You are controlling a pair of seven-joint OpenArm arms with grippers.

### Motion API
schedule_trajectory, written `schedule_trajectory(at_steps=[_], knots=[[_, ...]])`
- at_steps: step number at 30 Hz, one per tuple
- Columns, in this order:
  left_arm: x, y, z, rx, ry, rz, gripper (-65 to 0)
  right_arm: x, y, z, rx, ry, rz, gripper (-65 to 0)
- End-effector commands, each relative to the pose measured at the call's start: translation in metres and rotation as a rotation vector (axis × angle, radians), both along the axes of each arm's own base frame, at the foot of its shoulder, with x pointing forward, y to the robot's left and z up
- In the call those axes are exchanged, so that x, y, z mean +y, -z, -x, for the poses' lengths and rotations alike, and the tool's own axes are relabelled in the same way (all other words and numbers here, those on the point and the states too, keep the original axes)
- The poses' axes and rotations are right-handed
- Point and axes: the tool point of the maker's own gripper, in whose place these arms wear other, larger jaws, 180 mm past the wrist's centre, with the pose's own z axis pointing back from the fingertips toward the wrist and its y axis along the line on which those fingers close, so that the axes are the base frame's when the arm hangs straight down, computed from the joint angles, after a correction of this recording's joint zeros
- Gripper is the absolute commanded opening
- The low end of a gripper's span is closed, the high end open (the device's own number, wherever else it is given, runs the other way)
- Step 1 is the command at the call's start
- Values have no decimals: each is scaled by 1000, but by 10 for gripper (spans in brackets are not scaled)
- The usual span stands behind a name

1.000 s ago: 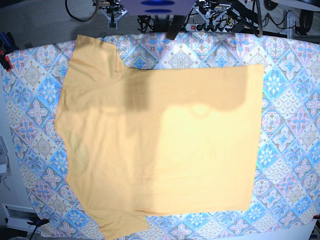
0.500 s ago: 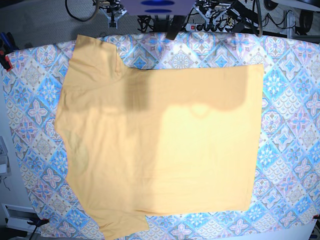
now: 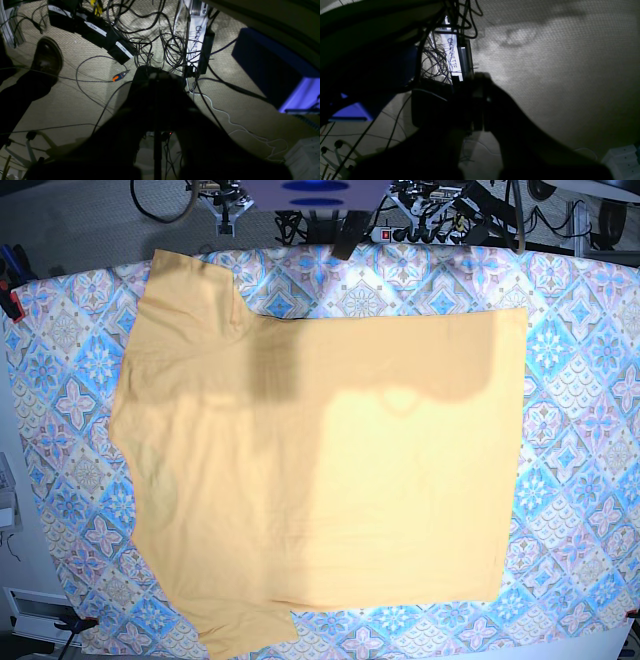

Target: Fold the T-shirt properly

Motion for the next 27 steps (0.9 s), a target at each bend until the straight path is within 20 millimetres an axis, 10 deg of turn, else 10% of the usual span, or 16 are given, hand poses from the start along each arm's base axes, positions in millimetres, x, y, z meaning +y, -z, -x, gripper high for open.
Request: schedule_trajectory(at_steps=[1,27], knots=[[1,0,4,6,2,-2,-649,-2,0,5,7,0,6,-647],[37,-11,54,40,24,-56,-650,-25,-10,60,56,-10,43,-647]])
